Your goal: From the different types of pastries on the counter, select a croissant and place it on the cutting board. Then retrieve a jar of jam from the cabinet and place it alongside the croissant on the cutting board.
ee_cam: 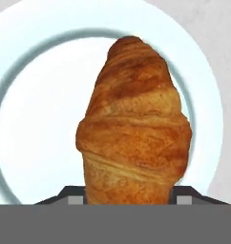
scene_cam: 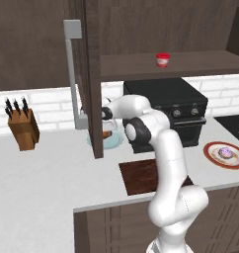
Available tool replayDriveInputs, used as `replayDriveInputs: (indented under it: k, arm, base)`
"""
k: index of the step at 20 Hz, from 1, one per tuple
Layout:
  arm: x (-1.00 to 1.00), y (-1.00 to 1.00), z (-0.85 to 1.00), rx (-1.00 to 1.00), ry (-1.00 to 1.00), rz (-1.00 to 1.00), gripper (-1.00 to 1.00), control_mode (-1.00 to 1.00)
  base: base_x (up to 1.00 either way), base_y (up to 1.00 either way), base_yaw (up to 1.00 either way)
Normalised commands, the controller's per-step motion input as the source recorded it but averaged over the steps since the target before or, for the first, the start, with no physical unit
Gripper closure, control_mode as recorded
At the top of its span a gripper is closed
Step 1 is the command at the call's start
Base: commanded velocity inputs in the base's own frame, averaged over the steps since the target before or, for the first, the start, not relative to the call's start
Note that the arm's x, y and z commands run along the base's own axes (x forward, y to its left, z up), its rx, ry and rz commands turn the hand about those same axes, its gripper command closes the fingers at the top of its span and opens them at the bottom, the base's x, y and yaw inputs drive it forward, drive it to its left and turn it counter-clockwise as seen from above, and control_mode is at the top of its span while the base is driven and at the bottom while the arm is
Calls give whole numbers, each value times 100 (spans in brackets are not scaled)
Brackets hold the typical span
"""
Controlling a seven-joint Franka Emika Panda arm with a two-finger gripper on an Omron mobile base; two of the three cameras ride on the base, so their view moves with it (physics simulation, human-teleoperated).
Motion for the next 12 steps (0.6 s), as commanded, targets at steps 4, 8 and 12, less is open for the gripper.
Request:
replayDriveInputs:
  k: [4, 8, 12]
  arm:
    - [-99, -16, 18, 5, 3, 0, 100, -100]
    - [-100, -27, 2, 8, 1, 0, 100, -100]
    - [-97, -36, 2, 9, 0, 0, 100, -100]
  base:
    - [0, 0, 0]
    - [0, 0, 0]
    - [0, 0, 0]
